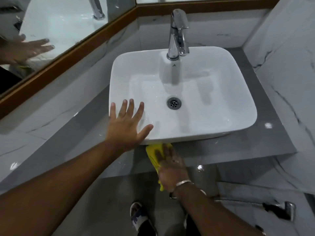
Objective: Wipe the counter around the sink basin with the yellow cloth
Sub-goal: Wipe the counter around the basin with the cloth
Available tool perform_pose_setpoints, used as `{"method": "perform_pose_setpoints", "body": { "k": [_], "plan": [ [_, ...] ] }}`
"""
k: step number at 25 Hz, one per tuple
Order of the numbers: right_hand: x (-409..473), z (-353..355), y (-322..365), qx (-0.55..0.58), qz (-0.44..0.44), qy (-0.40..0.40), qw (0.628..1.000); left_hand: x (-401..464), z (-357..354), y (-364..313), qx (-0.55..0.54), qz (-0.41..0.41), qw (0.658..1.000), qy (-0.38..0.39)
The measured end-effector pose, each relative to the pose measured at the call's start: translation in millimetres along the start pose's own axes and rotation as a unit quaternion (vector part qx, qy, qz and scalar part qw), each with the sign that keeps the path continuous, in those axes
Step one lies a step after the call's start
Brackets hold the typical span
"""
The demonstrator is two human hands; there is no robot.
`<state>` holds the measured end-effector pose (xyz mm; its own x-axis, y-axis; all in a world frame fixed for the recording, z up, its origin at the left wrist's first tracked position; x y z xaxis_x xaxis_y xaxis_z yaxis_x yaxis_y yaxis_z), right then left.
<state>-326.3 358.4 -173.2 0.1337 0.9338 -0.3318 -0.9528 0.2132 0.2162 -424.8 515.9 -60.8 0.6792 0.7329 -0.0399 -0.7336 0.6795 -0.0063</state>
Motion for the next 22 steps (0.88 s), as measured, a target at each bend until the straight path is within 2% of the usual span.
{"method": "perform_pose_setpoints", "body": {
  "k": [1,2,5,6,7,9,10,11,12,13,15,17,19,20,22],
  "plan": [
    [-4,14,-8,0.001,0.037,-0.029,0.999,-2,0,1,-0.002,-0.005,1.000,-0.004],
    [-10,23,-48,-0.017,0.019,-0.061,0.998,-2,0,3,-0.003,-0.008,1.000,-0.009],
    [-22,45,-176,-0.060,-0.229,-0.085,0.968,0,1,4,-0.005,-0.004,1.000,-0.027],
    [-21,46,-184,-0.086,-0.280,-0.075,0.953,0,1,4,-0.004,-0.002,1.000,-0.028],
    [-10,35,-162,-0.111,-0.288,-0.060,0.949,0,0,4,-0.004,0.000,1.000,-0.025],
    [10,-13,-63,-0.128,-0.187,-0.010,0.974,-1,1,5,-0.004,0.001,1.000,-0.029],
    [12,-29,4,-0.119,-0.083,-0.026,0.989,-1,2,4,-0.005,-0.004,1.000,-0.029],
    [9,-48,57,-0.082,0.006,-0.002,0.997,-2,3,4,-0.005,-0.010,1.000,-0.025],
    [4,-56,84,-0.067,0.079,-0.004,0.995,-3,3,4,-0.006,-0.012,1.000,-0.019],
    [1,-40,95,-0.030,0.135,-0.046,0.989,-2,3,5,-0.006,-0.012,1.000,-0.018],
    [-1,-6,34,-0.041,0.126,-0.077,0.988,-1,3,7,-0.008,-0.008,1.000,-0.018],
    [-18,16,-65,-0.086,0.077,-0.079,0.990,0,2,6,-0.013,-0.004,1.000,-0.018],
    [-39,35,-180,-0.106,-0.056,-0.102,0.987,1,0,6,-0.011,0.009,1.000,-0.017],
    [-48,50,-227,-0.070,-0.113,-0.107,0.985,1,0,6,-0.007,0.014,1.000,-0.016],
    [-52,56,-274,-0.025,-0.224,-0.057,0.973,2,-2,6,0.001,0.019,1.000,-0.007]
  ]
}}
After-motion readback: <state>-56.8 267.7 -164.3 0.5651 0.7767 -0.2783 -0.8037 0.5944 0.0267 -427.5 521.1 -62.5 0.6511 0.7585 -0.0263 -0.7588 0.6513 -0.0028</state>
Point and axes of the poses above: each hand's wrist, its own x-axis towards the middle knuckle, its own z-axis out of the back of the hand, y = z × x, the point moved 6 cm from there along x, towards the middle knuckle, and after that the axes turned 6 degrees about -z, right-handed, at the moved point
